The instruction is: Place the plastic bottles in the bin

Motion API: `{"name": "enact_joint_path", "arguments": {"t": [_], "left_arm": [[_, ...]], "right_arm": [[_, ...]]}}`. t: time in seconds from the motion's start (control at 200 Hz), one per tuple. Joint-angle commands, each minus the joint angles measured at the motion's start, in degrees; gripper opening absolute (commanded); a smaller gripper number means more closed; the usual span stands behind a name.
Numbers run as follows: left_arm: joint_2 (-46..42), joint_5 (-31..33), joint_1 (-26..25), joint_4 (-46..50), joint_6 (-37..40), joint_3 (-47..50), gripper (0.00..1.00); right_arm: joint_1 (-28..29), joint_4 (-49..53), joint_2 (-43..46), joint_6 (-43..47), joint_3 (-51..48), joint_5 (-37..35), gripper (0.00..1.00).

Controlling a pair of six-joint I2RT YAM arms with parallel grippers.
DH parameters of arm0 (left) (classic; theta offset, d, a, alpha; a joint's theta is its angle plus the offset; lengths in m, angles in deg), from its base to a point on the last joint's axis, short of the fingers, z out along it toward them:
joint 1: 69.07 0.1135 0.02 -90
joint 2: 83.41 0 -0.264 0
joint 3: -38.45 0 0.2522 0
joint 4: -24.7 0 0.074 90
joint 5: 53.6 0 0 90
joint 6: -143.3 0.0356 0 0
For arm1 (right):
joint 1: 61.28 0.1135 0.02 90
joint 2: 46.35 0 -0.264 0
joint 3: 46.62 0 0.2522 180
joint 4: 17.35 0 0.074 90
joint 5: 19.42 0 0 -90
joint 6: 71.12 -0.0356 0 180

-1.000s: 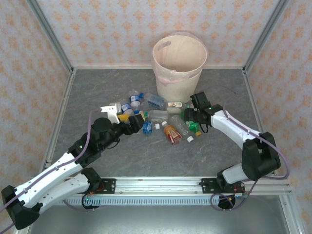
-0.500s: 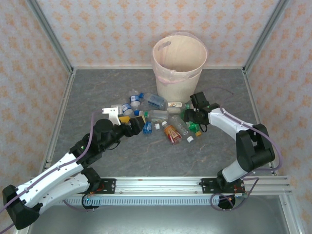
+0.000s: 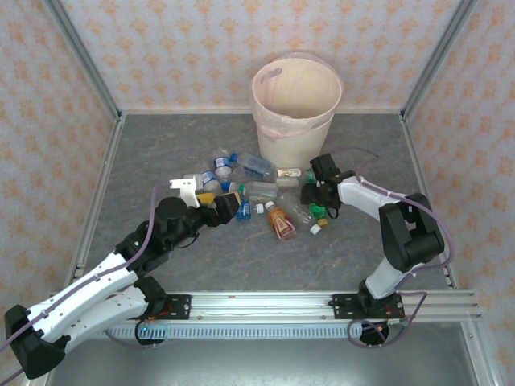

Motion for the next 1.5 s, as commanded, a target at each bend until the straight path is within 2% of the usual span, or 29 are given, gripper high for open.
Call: {"name": "enact_joint_path", "arguments": {"t": [0.0,0.35,0.495,0.971,1.241,1.491], "left_arm": [[-1.0,-1.1,-0.4,-1.9,0.0,1.2,0.99],[-1.1,-1.7,-0.3,-2.2,-0.2,1.6,0.99],[-1.0,-2.0,-0.4,-2.2,-0.5,1.7,0.99],[0.1,-0.5,-0.4,-5.7,-1.3,0.6,0.99],[1.2,-0.5,-0.4,-9.0,-1.3,-3.0,0.99],[0.6,-0.4,-0.3,-10.0,-1.8,-3.9,0.99]], "right_arm": [[-0.7,-0.9,-1.2,0.4,1.1,-0.2,0.71],[-1.2,-1.1,-2.7,-0.3,1.2,-1.9,0.71],[-1.5,-0.9,-1.0,-0.6,0.6,-1.8,0.62],[-1.9,0.5,18.3,-3.3,0.0,-8.3,0.61],[-2.0,2.5,23.9,-3.1,11.5,-8.4,0.61],[-2.0,0.3,21.2,-4.7,26.3,-6.0,0.59]]}}
